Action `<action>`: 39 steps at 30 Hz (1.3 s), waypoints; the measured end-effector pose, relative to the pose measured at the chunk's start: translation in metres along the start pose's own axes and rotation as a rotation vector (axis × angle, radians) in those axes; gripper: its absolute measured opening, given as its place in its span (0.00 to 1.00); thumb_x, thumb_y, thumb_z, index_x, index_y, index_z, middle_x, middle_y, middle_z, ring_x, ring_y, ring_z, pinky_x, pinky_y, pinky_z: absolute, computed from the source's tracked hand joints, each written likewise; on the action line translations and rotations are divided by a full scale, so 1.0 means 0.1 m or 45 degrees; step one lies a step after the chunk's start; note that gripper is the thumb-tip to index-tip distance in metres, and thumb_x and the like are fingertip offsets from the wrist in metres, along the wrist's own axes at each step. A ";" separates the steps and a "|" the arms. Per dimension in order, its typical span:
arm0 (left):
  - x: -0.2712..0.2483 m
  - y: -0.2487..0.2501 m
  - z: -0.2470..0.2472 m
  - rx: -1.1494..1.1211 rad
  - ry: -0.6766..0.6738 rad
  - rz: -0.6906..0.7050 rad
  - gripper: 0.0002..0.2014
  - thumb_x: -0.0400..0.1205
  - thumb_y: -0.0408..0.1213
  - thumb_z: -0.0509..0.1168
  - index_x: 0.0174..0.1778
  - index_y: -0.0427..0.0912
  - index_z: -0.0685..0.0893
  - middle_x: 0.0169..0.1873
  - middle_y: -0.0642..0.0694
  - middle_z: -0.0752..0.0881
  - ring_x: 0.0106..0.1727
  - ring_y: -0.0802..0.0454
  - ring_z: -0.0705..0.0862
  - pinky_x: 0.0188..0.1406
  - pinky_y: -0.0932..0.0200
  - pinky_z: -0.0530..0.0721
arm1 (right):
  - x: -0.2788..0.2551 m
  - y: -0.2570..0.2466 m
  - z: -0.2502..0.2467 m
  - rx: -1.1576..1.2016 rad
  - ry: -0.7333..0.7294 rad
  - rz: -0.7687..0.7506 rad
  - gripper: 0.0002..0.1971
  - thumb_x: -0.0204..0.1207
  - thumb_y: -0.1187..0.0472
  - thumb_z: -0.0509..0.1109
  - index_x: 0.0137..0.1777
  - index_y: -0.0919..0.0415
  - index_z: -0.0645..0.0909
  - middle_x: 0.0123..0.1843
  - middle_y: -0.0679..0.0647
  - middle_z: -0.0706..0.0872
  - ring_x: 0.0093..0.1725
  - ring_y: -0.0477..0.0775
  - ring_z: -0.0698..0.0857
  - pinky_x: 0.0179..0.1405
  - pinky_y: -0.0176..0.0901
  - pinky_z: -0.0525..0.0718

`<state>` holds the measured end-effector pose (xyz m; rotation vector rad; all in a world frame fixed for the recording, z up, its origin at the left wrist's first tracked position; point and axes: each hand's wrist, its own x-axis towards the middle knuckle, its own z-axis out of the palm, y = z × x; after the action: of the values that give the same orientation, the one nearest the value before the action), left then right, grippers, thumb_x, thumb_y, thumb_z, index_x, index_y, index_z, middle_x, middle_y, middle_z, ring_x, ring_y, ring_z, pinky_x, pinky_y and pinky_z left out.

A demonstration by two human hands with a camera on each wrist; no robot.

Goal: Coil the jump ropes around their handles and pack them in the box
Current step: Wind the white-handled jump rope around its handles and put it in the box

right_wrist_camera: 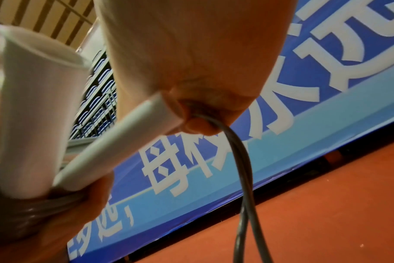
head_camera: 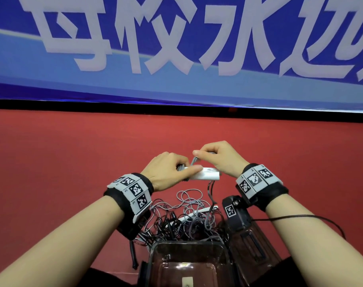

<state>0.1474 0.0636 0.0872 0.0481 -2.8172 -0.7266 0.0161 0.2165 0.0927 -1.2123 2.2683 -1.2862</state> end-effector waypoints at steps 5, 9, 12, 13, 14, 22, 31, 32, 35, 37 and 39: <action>0.03 -0.01 0.06 -0.171 0.019 0.013 0.24 0.72 0.72 0.57 0.54 0.60 0.78 0.26 0.51 0.84 0.28 0.53 0.79 0.32 0.51 0.76 | -0.04 0.03 -0.10 0.214 -0.129 0.172 0.13 0.78 0.51 0.72 0.40 0.60 0.89 0.29 0.48 0.82 0.29 0.41 0.77 0.34 0.33 0.72; 0.05 0.08 0.07 -0.472 0.094 0.015 0.12 0.85 0.52 0.62 0.62 0.53 0.78 0.24 0.51 0.83 0.22 0.55 0.76 0.23 0.59 0.73 | -0.03 0.11 -0.07 0.894 -0.114 0.484 0.16 0.84 0.50 0.62 0.41 0.59 0.83 0.31 0.53 0.82 0.28 0.48 0.78 0.33 0.39 0.75; 0.09 0.13 0.01 -0.757 0.228 -0.040 0.08 0.89 0.40 0.59 0.61 0.46 0.81 0.26 0.44 0.80 0.20 0.50 0.69 0.18 0.65 0.67 | -0.03 0.11 0.03 0.888 -0.047 0.598 0.17 0.88 0.54 0.56 0.49 0.63 0.82 0.27 0.51 0.79 0.25 0.48 0.76 0.31 0.40 0.77; 0.09 0.13 -0.01 -0.802 0.269 -0.059 0.09 0.89 0.39 0.58 0.62 0.46 0.81 0.26 0.41 0.79 0.20 0.50 0.68 0.18 0.65 0.66 | -0.03 0.09 0.07 0.818 -0.079 0.595 0.19 0.88 0.53 0.54 0.47 0.64 0.82 0.26 0.51 0.77 0.25 0.48 0.74 0.31 0.39 0.76; 0.10 0.14 -0.03 -0.831 0.303 -0.077 0.11 0.89 0.39 0.58 0.64 0.47 0.81 0.27 0.41 0.79 0.20 0.49 0.68 0.18 0.64 0.66 | -0.03 0.06 0.10 0.772 -0.109 0.586 0.22 0.89 0.51 0.52 0.44 0.64 0.82 0.26 0.50 0.76 0.24 0.47 0.73 0.29 0.38 0.76; 0.16 0.02 -0.02 -1.011 0.546 -0.322 0.13 0.89 0.37 0.55 0.54 0.44 0.86 0.27 0.42 0.79 0.17 0.50 0.70 0.16 0.66 0.66 | -0.04 -0.06 0.19 0.520 -0.129 0.410 0.18 0.87 0.54 0.56 0.45 0.62 0.83 0.28 0.48 0.73 0.20 0.43 0.65 0.15 0.32 0.60; 0.15 -0.22 -0.04 -0.497 0.656 -0.663 0.24 0.86 0.52 0.56 0.34 0.40 0.85 0.21 0.50 0.82 0.18 0.52 0.78 0.24 0.60 0.74 | -0.10 -0.22 0.20 0.054 -0.167 0.130 0.12 0.83 0.53 0.65 0.48 0.55 0.90 0.25 0.44 0.77 0.20 0.40 0.69 0.21 0.31 0.67; 0.15 -0.24 -0.04 -0.431 0.643 -0.673 0.24 0.86 0.53 0.56 0.34 0.41 0.85 0.22 0.49 0.83 0.21 0.49 0.80 0.26 0.58 0.76 | -0.11 -0.22 0.17 -0.016 -0.130 0.082 0.12 0.81 0.51 0.67 0.45 0.54 0.91 0.24 0.44 0.78 0.21 0.39 0.71 0.23 0.29 0.68; 0.13 -0.28 -0.01 -0.166 0.522 -0.692 0.23 0.85 0.56 0.56 0.34 0.45 0.84 0.28 0.46 0.86 0.32 0.41 0.85 0.32 0.54 0.79 | -0.12 -0.21 0.12 -0.125 -0.031 -0.010 0.12 0.78 0.50 0.72 0.36 0.54 0.89 0.23 0.44 0.78 0.22 0.38 0.74 0.26 0.28 0.70; 0.13 -0.27 0.04 0.102 0.428 -0.656 0.22 0.85 0.57 0.55 0.35 0.46 0.81 0.27 0.47 0.82 0.34 0.40 0.82 0.30 0.55 0.72 | -0.12 -0.19 0.14 -0.136 0.022 -0.053 0.13 0.76 0.50 0.74 0.33 0.55 0.88 0.22 0.46 0.76 0.22 0.41 0.71 0.27 0.32 0.70; 0.13 -0.24 0.06 0.339 0.375 -0.572 0.22 0.86 0.57 0.54 0.35 0.46 0.79 0.26 0.47 0.79 0.34 0.40 0.79 0.30 0.54 0.68 | -0.12 -0.19 0.18 -0.149 0.048 -0.109 0.15 0.75 0.49 0.74 0.32 0.58 0.87 0.21 0.47 0.73 0.22 0.42 0.69 0.26 0.34 0.67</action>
<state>0.1329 0.0443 0.0739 0.7849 -2.6123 -0.3767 0.0440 0.2101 0.0956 -1.3486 2.3723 -1.2303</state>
